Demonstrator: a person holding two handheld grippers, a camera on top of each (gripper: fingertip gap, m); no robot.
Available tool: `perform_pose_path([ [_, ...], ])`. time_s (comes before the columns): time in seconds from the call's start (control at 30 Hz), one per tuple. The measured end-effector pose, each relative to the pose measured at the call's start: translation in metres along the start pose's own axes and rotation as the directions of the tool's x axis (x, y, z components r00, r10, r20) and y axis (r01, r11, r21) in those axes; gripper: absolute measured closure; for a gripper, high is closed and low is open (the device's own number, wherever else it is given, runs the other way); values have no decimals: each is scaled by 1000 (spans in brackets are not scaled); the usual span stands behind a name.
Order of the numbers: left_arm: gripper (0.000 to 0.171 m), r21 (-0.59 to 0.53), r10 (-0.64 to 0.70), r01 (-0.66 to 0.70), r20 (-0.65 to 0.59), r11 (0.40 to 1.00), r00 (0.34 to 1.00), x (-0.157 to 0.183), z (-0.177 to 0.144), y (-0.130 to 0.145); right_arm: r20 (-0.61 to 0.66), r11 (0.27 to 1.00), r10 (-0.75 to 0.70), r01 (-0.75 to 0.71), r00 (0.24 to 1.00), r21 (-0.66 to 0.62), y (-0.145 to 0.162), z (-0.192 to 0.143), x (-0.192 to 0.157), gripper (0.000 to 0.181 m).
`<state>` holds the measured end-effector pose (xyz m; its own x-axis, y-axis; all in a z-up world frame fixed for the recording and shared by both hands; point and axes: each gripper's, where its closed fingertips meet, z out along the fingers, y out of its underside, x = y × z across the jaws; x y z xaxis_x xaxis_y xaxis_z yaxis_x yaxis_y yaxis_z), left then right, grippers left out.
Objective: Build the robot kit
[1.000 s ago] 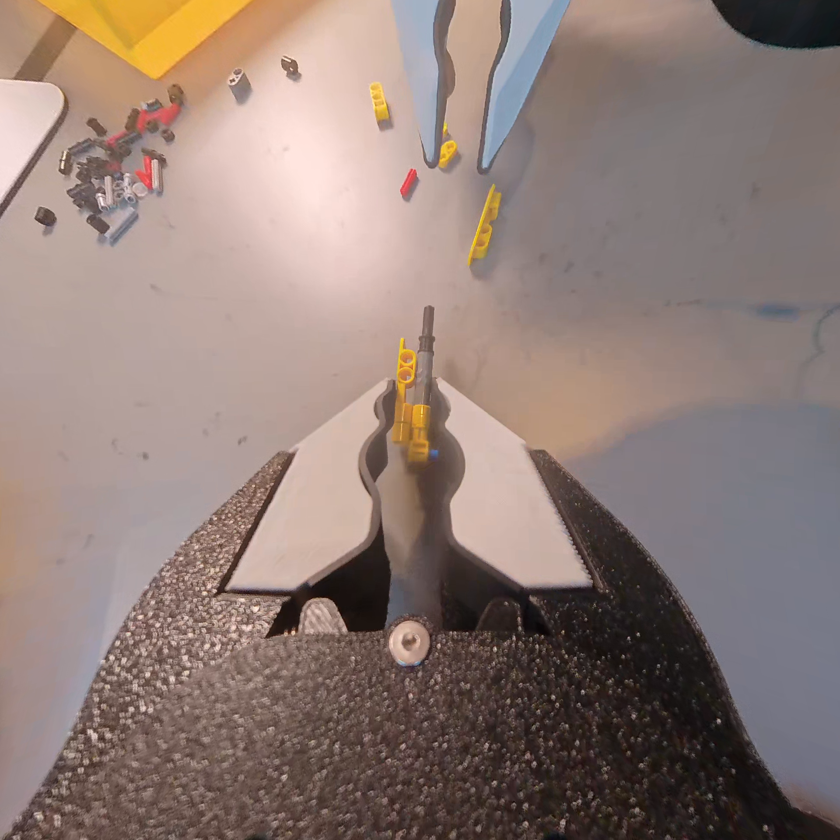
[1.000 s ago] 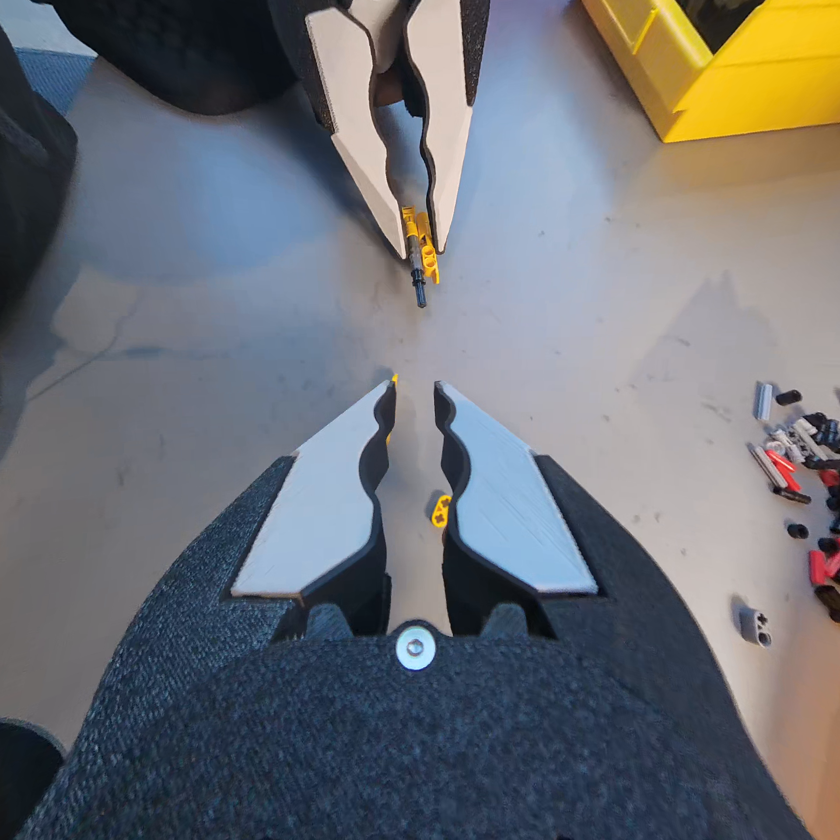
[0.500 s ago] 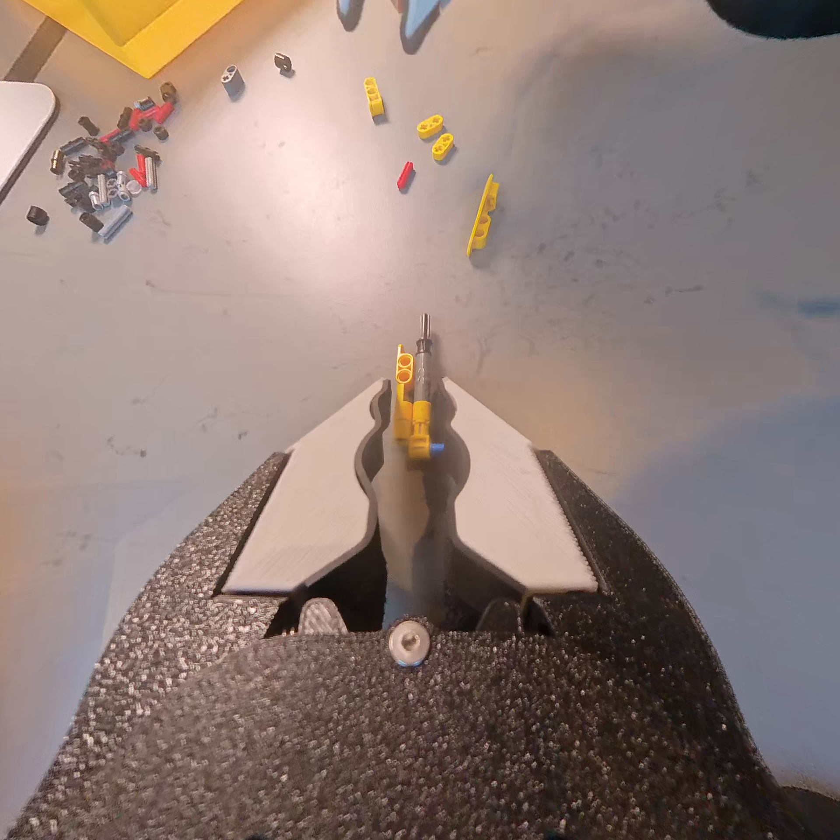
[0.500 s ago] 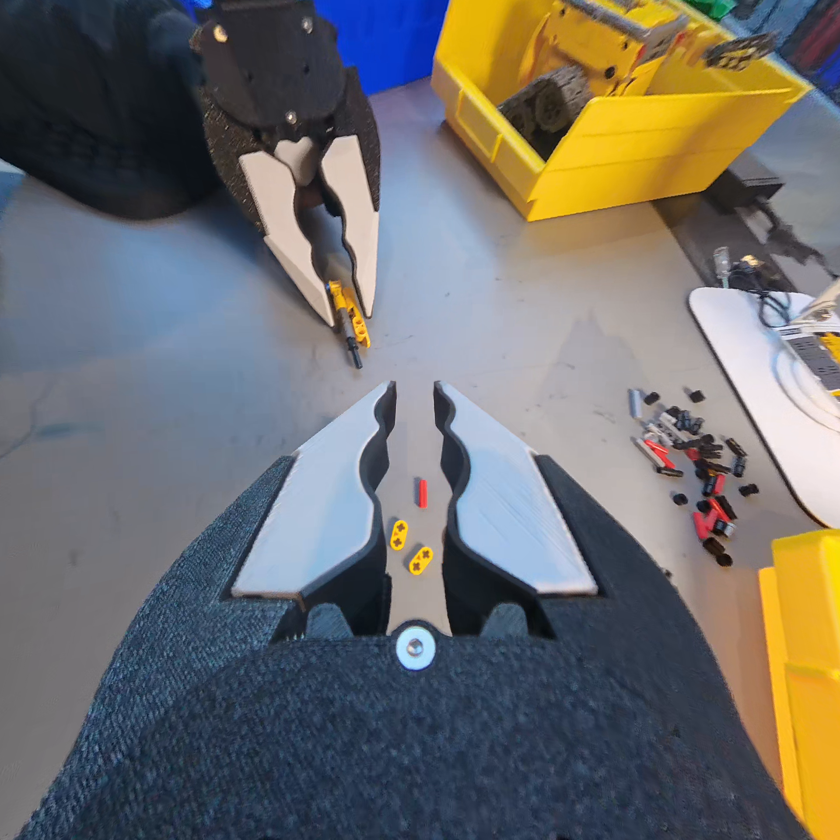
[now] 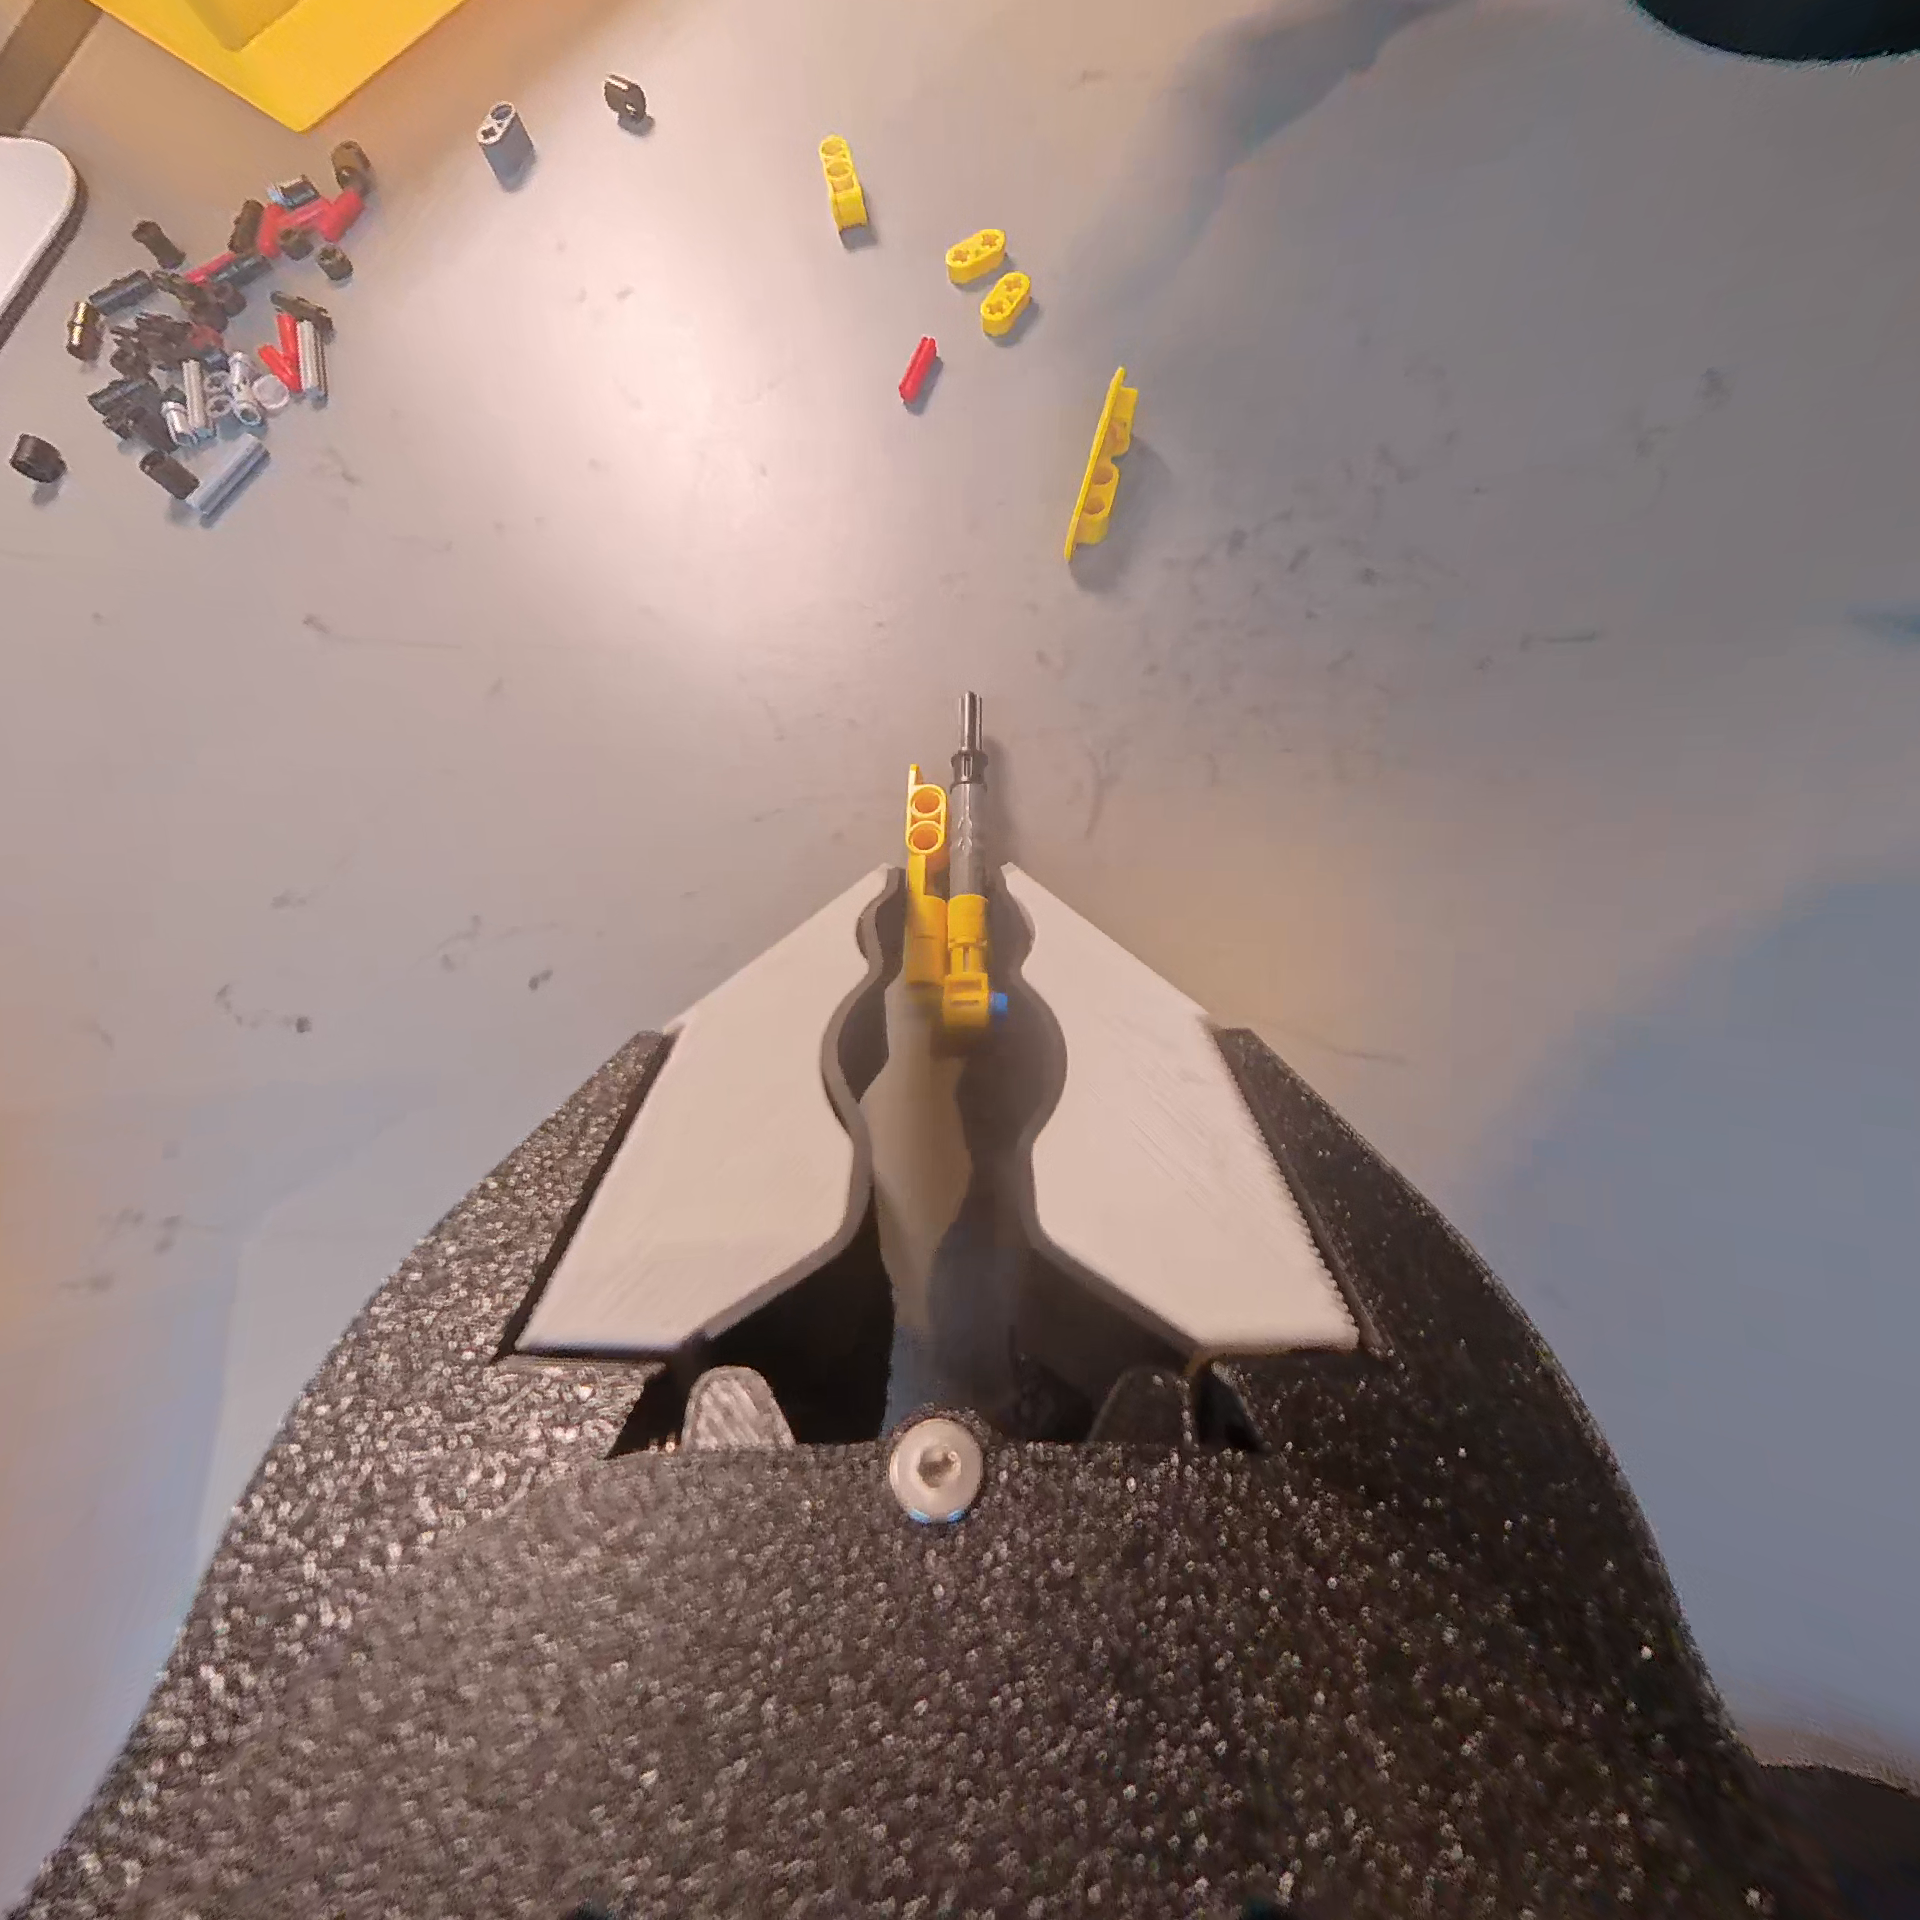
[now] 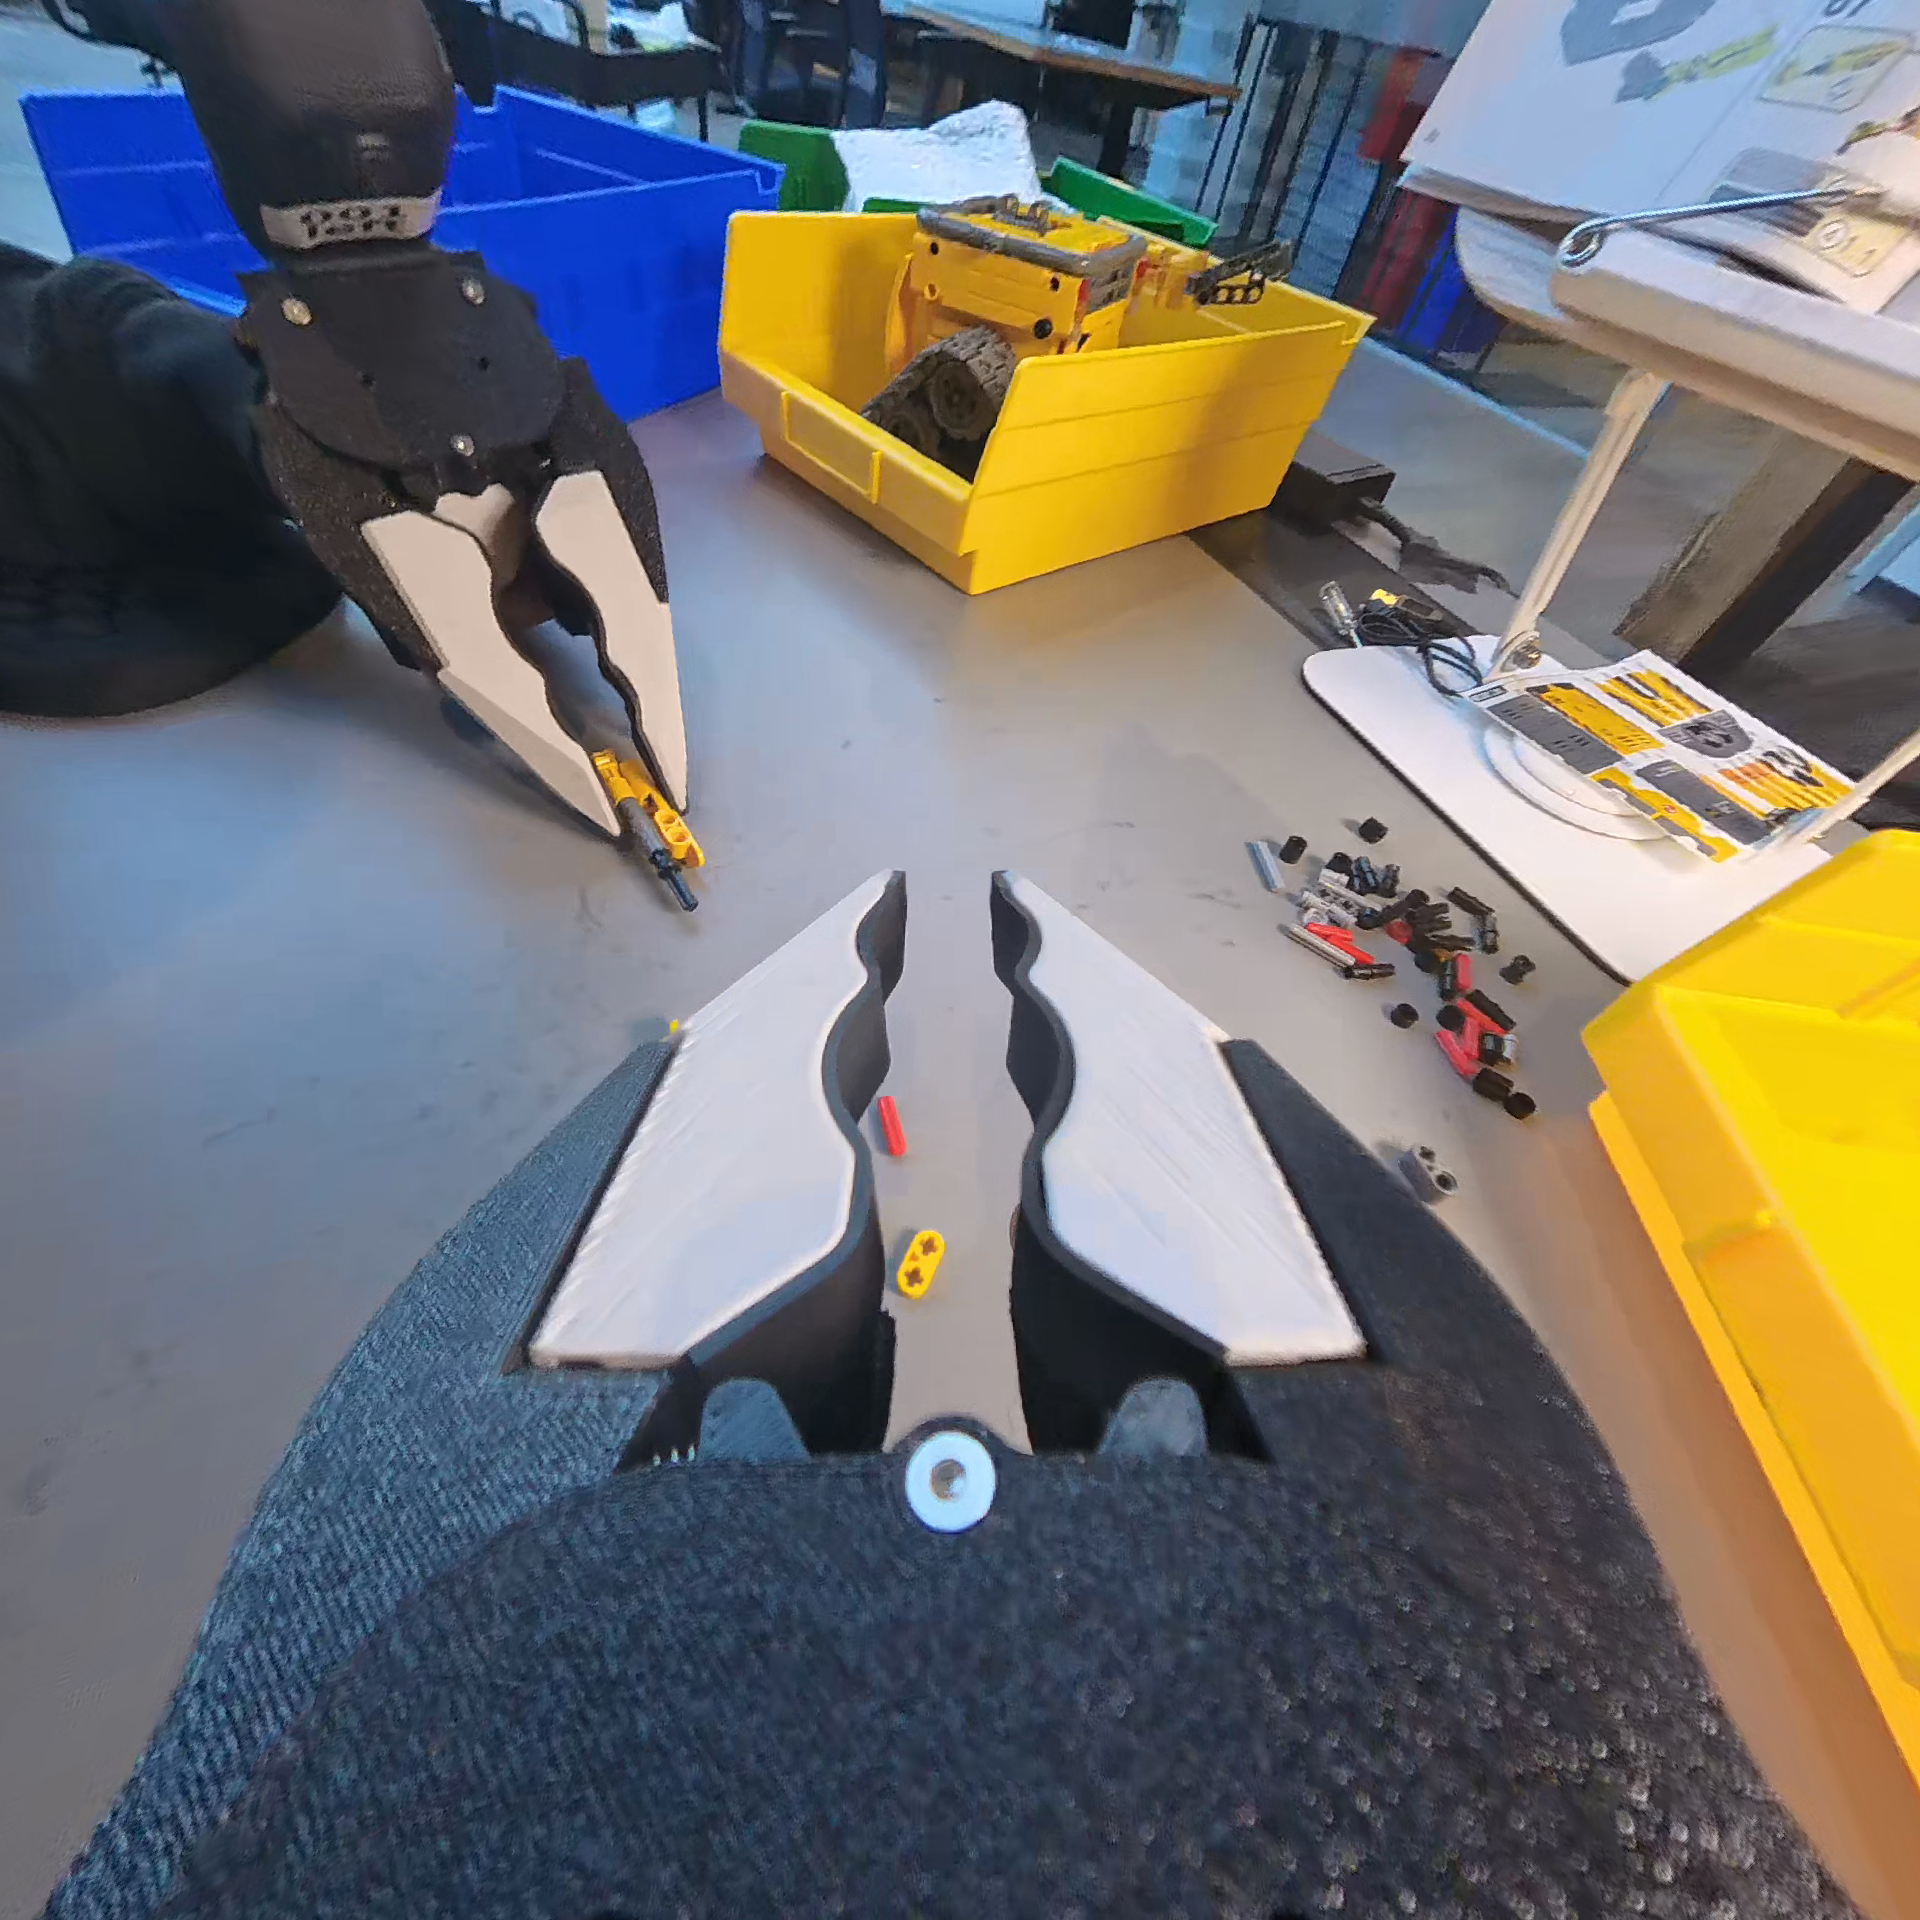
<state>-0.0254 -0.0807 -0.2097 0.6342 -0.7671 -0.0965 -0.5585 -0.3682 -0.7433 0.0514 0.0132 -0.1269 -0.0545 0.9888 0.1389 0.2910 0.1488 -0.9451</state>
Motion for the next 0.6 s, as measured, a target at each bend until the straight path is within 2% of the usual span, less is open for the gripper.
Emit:
perform_pose_path([
  [0.33, 157, 17, 57, -57, -1, 998, 998, 0, -1, 0, -2, 999, 22, -22, 1000, 26, 1, 3, 0, 165],
  [0.6, 151, 63, 36, -36, -5, 997, 999, -2, -6, -6, -2, 999, 37, -37, 999, 34, 3, 3, 2, 165],
])
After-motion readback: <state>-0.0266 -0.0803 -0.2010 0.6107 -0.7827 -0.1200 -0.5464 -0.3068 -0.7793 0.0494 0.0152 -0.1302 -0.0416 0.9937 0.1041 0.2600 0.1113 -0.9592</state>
